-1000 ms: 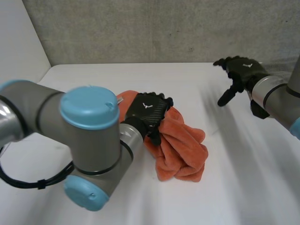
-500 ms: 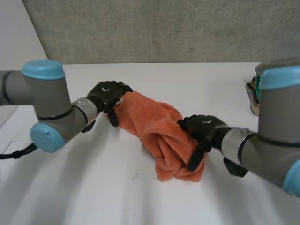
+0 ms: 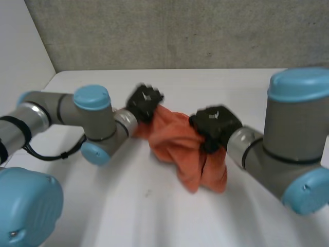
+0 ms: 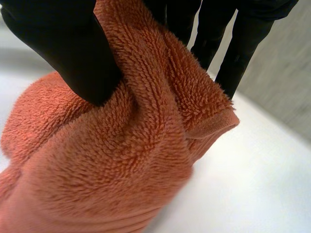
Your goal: Fold the laundry.
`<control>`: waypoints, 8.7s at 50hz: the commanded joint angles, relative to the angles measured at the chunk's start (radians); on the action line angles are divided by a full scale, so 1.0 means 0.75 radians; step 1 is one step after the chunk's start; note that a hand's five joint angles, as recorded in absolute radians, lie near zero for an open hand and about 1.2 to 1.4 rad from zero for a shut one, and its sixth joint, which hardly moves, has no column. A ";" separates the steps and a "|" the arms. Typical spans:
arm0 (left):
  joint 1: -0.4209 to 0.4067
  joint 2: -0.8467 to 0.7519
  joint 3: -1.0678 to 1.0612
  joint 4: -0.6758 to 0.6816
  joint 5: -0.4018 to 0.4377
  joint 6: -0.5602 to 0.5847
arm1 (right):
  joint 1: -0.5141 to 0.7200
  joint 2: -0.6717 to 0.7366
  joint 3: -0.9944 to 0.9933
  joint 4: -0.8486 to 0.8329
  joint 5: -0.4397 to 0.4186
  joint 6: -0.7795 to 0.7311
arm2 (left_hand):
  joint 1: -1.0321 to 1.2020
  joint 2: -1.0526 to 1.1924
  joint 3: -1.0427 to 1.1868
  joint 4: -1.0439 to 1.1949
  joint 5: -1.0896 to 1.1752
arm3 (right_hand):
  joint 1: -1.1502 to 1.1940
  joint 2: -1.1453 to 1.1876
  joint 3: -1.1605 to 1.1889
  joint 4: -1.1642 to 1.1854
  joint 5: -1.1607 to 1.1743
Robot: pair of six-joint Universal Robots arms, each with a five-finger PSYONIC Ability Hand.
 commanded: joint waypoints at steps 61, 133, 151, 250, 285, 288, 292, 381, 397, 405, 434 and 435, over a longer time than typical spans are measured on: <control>0.222 1.169 -1.298 -0.541 -0.258 -0.369 | -0.406 -0.016 -0.077 0.485 -0.116 -0.301 | -1.055 -1.111 -1.101 -1.114 -1.051 | -1.041 -1.189 -1.209 -1.254 -1.158; 0.212 0.956 -1.586 0.236 -0.260 -0.150 | -0.310 0.268 -0.048 -0.205 -0.045 -0.354 | 0.338 0.282 0.293 0.280 0.342 | 0.494 0.347 0.326 0.281 0.377; 0.240 1.436 -1.562 -0.625 -0.141 -0.124 | -0.336 -0.028 0.144 -0.008 -0.041 -0.591 | -0.929 -0.985 -0.974 -0.987 -0.925 | 0.494 0.347 0.326 0.281 0.377; 0.284 1.236 -1.358 -0.167 -0.386 -0.148 | -0.551 -0.225 0.375 0.182 -0.155 -0.281 | 0.338 0.282 0.293 0.280 0.342 | -0.782 -0.930 -0.950 -0.995 -0.899; 0.175 1.400 -1.004 -0.400 -0.378 -0.314 | -0.077 -0.168 0.721 -0.294 0.033 0.026 | 0.338 0.282 0.293 0.280 0.342 | -0.361 -0.509 -0.529 -0.574 -0.478; 0.163 1.430 -1.010 -0.423 -0.376 -0.336 | -0.077 -0.168 0.700 -0.333 0.123 0.026 | 0.338 0.282 0.293 0.280 0.342 | 0.324 0.176 0.155 0.110 0.207; 0.159 1.485 -1.028 -0.457 -0.370 -0.351 | -0.093 -0.221 0.655 -0.292 0.164 -0.019 | 0.338 0.282 0.293 0.280 0.342 | 0.494 0.347 0.326 0.281 0.377; 0.245 0.564 -0.774 -0.112 -0.362 -0.187 | -0.208 -0.067 0.432 -0.131 0.018 0.156 | 0.338 0.282 0.293 0.280 0.342 | -1.135 -1.282 -1.303 -1.348 -1.252; 0.138 1.105 -0.913 -0.298 -0.327 -0.238 | 0.107 0.104 0.267 -0.274 0.169 0.611 | 0.338 0.282 0.293 0.280 0.342 | -1.131 -1.279 -1.299 -1.344 -1.248; 0.126 1.232 -0.973 -0.337 -0.333 -0.297 | 0.187 0.341 0.032 -0.313 0.472 0.595 | 0.338 0.282 0.293 0.280 0.342 | -0.304 -0.452 -0.472 -0.517 -0.421; 0.357 0.798 -0.671 0.291 -0.176 -0.218 | -0.175 0.319 -0.764 -0.122 0.213 -0.323 | 0.338 0.282 0.293 0.280 0.342 | 0.494 0.347 0.326 0.281 0.377; 0.361 0.804 -0.585 0.396 -0.196 -0.248 | -0.177 0.354 -0.880 -0.228 0.241 -0.330 | 0.338 0.282 0.293 0.280 0.342 | 0.494 0.347 0.326 0.281 0.377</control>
